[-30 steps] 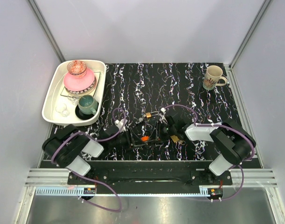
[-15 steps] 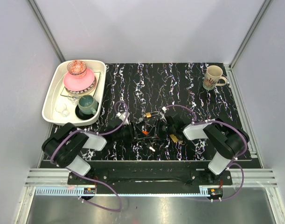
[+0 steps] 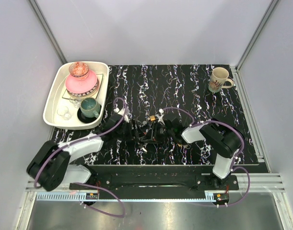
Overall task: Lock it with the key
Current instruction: Adjust the lock at the center of the board, then pick up the lock from the center of the board.
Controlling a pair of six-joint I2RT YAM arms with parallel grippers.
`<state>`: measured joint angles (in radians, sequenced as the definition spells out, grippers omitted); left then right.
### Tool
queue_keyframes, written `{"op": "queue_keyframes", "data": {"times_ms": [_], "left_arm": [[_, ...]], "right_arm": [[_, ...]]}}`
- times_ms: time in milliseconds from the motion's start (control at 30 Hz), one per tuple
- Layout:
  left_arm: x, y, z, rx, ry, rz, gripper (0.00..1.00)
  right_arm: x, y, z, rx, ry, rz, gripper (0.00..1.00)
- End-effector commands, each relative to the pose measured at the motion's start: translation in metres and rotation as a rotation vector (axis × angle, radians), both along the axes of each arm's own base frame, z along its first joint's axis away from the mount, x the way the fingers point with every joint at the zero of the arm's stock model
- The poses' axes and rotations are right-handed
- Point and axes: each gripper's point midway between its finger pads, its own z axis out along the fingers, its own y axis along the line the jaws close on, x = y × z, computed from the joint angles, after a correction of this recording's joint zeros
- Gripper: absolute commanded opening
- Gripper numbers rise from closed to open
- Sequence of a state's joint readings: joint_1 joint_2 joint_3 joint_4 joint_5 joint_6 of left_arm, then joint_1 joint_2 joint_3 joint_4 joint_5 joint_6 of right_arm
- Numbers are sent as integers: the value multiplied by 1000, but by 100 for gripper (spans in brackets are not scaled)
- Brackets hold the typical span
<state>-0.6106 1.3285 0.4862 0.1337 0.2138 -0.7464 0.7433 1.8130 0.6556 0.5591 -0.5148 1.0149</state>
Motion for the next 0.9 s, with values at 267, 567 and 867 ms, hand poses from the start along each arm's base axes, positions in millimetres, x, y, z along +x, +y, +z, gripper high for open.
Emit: {"op": "queue_keyframes", "data": {"times_ms": [267, 567, 867], "left_arm": [[-15, 43, 44, -28, -88, 117, 83], [-32, 24, 28, -340, 18, 128, 82], [-25, 17, 4, -416, 108, 204, 79]], "right_arm": [[25, 4, 87, -43, -350, 82, 51], [55, -9, 63, -148, -359, 109, 49], [55, -10, 20, -188, -288, 158, 47]]}}
